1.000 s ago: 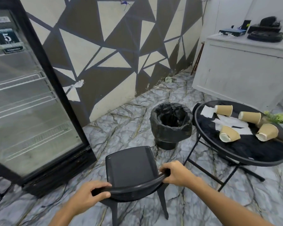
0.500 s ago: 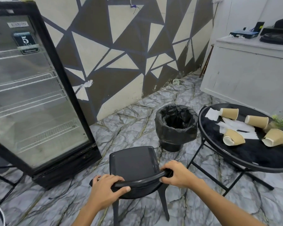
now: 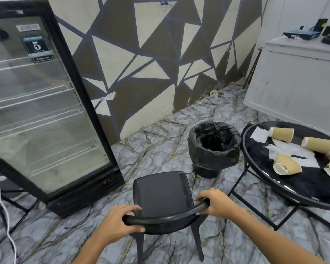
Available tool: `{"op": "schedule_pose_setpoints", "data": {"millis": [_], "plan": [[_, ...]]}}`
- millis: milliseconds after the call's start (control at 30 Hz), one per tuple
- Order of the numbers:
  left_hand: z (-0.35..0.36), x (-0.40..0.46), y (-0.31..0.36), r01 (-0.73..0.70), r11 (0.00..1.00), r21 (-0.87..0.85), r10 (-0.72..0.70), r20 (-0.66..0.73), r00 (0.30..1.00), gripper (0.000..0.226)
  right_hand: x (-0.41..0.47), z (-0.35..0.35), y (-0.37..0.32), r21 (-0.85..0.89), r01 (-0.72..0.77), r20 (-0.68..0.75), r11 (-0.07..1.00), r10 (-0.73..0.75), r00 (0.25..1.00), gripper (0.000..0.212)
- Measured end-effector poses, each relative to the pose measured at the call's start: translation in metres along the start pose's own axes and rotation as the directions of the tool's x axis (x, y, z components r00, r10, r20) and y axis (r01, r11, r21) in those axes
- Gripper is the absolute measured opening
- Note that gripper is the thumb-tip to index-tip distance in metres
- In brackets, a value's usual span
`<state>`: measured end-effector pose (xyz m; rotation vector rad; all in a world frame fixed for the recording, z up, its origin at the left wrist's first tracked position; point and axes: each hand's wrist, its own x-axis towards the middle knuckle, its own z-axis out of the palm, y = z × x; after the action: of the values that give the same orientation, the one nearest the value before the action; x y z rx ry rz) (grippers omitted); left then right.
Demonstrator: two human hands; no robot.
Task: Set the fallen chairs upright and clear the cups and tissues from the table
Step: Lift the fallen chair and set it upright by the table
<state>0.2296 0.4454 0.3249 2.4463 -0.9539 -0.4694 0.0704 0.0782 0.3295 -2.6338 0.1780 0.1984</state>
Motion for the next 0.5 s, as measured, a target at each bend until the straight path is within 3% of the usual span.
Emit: {"op": "schedule_pose_setpoints", "data": {"millis": [133,233,500], "plan": [[0.006,0.004,-0.003,-0.037,0.981,0.193,0.046,-0.045,0.998,0.036,0.008,0.004,0.0,-0.098,0.033,0.01,0.995,-0.033,0.999,0.033],[0.01,0.002,-0.003,-0.028,0.993,0.117,0.046,-0.15,0.988,0.029,0.008,0.004,0.002,-0.115,0.032,0.023,0.993,-0.029,0.999,0.023],[-0.01,0.032,0.002,-0.035,0.999,0.024,0.039,-0.205,0.978,0.035,0.024,-0.016,-0.008,-0.13,-0.007,-0.098,0.992,-0.005,0.995,0.018]]}}
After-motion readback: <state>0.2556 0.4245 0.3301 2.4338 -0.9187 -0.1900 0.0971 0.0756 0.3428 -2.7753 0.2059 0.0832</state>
